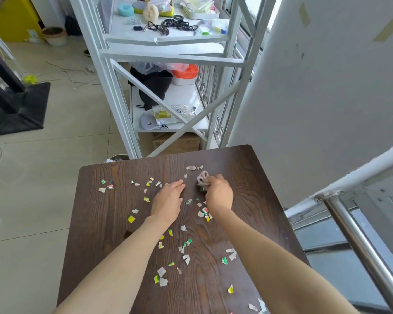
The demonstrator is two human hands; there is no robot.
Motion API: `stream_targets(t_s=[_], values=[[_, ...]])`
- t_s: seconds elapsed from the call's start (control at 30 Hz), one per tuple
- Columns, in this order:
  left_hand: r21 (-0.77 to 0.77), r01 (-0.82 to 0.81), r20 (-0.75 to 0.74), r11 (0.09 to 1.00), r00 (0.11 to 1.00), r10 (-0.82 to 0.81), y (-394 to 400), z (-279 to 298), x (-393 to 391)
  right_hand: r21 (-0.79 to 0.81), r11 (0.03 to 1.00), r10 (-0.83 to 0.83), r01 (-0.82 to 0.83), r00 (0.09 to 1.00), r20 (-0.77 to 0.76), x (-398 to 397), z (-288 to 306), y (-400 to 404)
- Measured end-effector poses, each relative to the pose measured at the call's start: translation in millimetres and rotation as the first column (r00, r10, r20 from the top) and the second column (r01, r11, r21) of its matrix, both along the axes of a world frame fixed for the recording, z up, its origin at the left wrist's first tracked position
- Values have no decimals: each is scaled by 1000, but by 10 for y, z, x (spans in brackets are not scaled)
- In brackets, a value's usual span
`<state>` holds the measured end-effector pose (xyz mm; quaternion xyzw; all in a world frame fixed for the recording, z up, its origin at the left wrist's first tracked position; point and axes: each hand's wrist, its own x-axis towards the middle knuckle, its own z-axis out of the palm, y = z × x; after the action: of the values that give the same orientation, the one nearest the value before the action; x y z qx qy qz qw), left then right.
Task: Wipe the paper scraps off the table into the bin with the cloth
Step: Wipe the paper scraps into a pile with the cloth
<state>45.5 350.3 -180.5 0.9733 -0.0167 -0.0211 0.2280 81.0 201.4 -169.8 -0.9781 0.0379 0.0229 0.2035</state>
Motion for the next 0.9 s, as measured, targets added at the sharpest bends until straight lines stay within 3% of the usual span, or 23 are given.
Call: stream_targets(t_s=[0.1, 0.2, 0.4, 0.47, 0.57, 0.73, 0.9], values=[[-56, 31, -42, 998, 999, -33, 70, 17, -38, -1, 999, 35, -35, 999, -27, -205, 1, 127], [-124, 9, 21, 992, 1000, -6, 153, 86, -183, 12, 996, 93, -93, 994, -58, -346, 0, 187], [-233, -199, 138, 952, 962, 235, 704, 163, -482, 205, 924, 344, -323, 936, -73, -437, 68, 174], [-205, -276, 146, 939, 940, 309, 950, 174, -600, 256, 928, 278, -270, 961, 5, -362, 170, 135], [-115, -356, 147, 927, 917, 370, 1283, 117, -794, 231, 971, 45, -63, 996, 82, -117, 259, 78], [-47, -365, 109, 930, 923, 368, 1514, -61, -990, 188, 954, -240, 235, 971, 7, 422, 215, 101], [-60, -342, 119, 938, 930, 347, 1514, -141, -976, 165, 949, -254, 270, 961, -109, 676, 60, 281]])
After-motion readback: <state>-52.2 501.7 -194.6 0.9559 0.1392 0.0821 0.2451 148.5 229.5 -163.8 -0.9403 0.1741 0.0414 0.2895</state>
